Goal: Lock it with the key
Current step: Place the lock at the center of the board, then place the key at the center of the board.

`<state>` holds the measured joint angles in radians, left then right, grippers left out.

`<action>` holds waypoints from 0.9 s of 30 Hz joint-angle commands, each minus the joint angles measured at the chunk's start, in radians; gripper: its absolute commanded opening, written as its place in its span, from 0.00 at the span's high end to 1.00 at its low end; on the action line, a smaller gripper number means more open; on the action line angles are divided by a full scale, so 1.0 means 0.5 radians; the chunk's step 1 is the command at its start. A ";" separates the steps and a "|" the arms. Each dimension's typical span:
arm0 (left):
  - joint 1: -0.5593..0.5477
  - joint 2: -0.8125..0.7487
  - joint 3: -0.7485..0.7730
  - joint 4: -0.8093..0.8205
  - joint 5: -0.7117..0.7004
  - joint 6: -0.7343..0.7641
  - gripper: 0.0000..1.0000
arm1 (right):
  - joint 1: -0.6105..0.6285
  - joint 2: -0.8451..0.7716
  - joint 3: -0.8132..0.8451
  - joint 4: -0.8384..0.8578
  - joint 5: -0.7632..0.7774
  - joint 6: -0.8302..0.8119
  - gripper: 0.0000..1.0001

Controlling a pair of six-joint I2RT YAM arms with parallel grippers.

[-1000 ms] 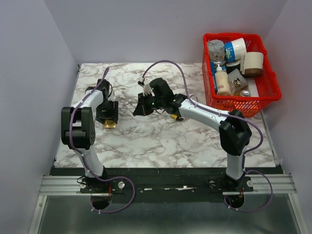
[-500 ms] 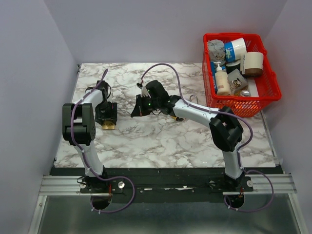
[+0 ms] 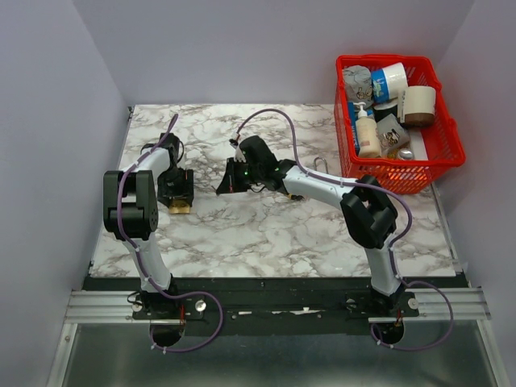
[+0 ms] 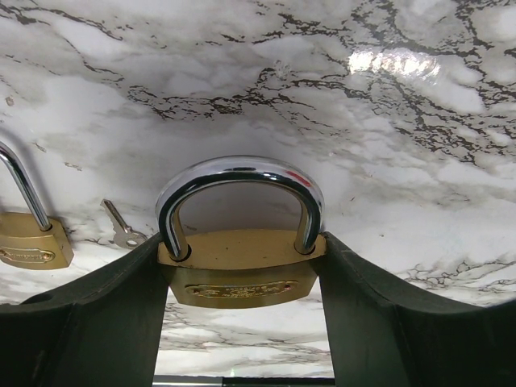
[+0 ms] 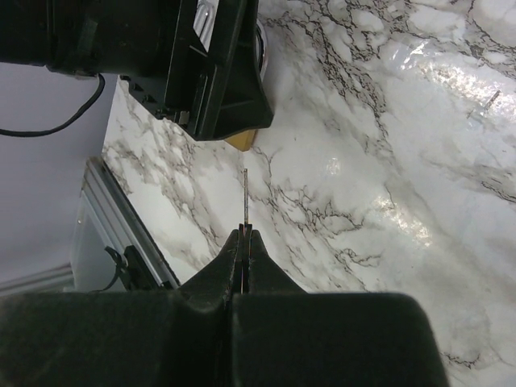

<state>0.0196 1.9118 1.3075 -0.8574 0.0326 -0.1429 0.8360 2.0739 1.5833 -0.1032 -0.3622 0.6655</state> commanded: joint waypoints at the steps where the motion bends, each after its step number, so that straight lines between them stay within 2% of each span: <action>1: 0.016 0.027 0.036 0.012 -0.007 -0.009 0.13 | 0.009 0.065 0.042 0.044 0.086 0.145 0.99; 5: 0.013 0.036 0.042 0.003 -0.001 -0.015 0.07 | 0.009 0.080 0.033 0.041 0.102 0.181 0.99; 11: 0.034 -0.028 0.069 0.003 0.054 -0.036 0.03 | 0.009 0.092 0.024 0.047 0.117 0.295 0.99; 15: 0.080 -0.194 0.128 0.006 0.192 -0.049 0.02 | 0.006 0.111 0.003 0.084 0.099 0.387 0.99; 18: 0.090 -0.319 0.235 -0.037 0.189 -0.095 0.01 | 0.009 0.150 0.003 0.099 0.077 0.467 0.99; 27: 0.347 -0.813 0.349 -0.037 0.514 -0.291 0.01 | 0.074 0.359 0.183 0.121 0.071 0.703 0.99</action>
<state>0.1398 1.5955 1.4574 -0.8627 0.1871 -0.2329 0.8444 2.1929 1.6104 -0.0601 -0.3302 0.9382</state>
